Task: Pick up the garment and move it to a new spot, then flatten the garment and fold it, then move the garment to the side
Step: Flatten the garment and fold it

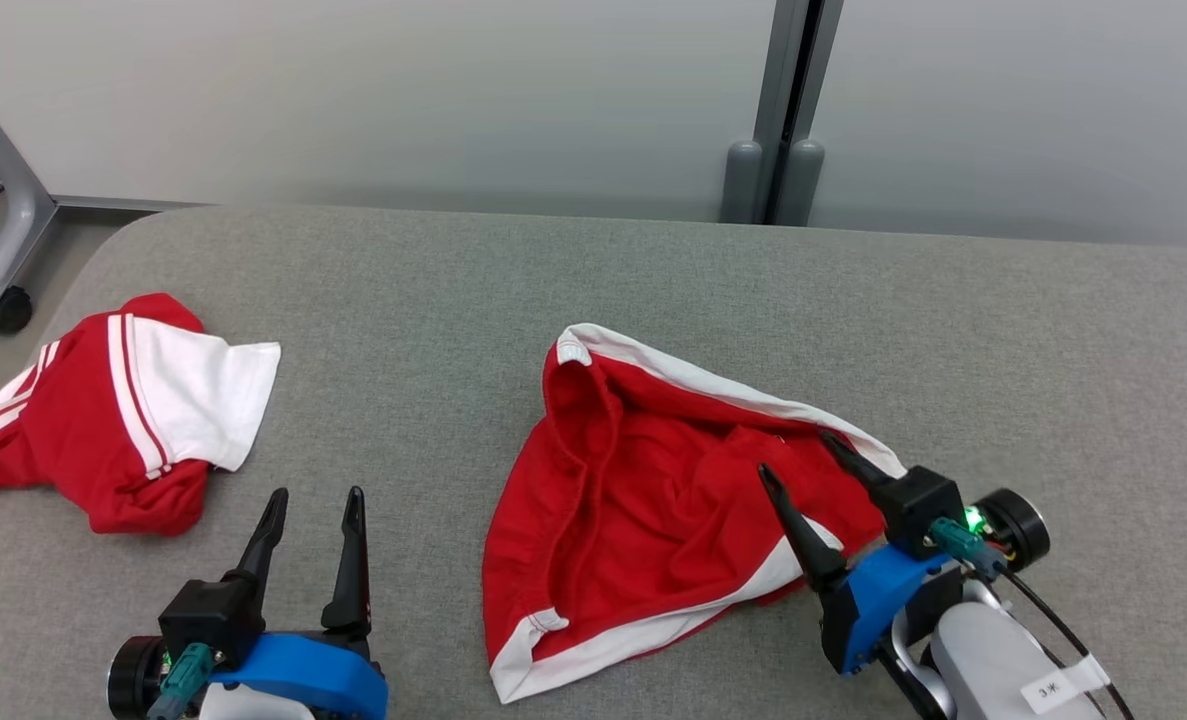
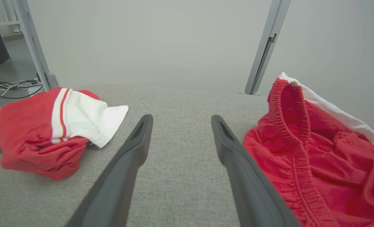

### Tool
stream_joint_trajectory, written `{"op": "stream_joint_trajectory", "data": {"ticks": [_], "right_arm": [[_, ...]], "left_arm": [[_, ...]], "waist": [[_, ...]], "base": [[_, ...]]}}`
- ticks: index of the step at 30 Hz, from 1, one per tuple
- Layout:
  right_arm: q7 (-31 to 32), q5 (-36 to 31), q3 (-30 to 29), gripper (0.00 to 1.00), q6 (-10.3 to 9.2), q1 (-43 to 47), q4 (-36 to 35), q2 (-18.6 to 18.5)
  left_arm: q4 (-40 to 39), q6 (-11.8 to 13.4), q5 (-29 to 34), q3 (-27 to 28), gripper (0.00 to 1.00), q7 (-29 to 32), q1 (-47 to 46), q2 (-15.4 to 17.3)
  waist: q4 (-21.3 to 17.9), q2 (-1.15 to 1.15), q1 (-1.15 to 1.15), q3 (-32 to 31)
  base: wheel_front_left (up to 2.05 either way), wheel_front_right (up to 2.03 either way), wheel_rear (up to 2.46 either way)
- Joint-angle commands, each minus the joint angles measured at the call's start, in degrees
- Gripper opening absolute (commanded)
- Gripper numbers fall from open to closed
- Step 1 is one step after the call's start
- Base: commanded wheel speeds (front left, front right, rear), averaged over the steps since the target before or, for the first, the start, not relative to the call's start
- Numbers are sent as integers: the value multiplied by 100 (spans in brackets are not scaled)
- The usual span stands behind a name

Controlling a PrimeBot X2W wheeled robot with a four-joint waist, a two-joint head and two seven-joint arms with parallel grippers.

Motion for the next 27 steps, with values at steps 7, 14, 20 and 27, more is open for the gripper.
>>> {"op": "stream_joint_trajectory", "data": {"ticks": [7, 14, 20, 27], "right_arm": [[-24, -110, -189, 100, 3, 695, -193, -65], [67, 81, -107, 100, 2, 706, 273, 21], [36, 349, 91, 0, 2, 511, 510, 74], [-17, 686, -142, 0, 2, 1151, -302, -20]], "left_arm": [[-53, -10, 29, 3, 100, -17, 84, 65], [-48, -10, 7, -29, 100, -17, 45, 93], [-42, -10, -8, 11, 100, -17, 56, 104], [-12, -11, 42, 43, 100, -17, 241, 69]], "waist": [[-32, 0, 1, -25], [53, 0, 1, 31], [41, 0, 1, 49], [-168, 0, 1, -158]], "base": [[0, 0, 0], [0, 0, 0], [0, 0, 0], [0, 0, 0]]}}
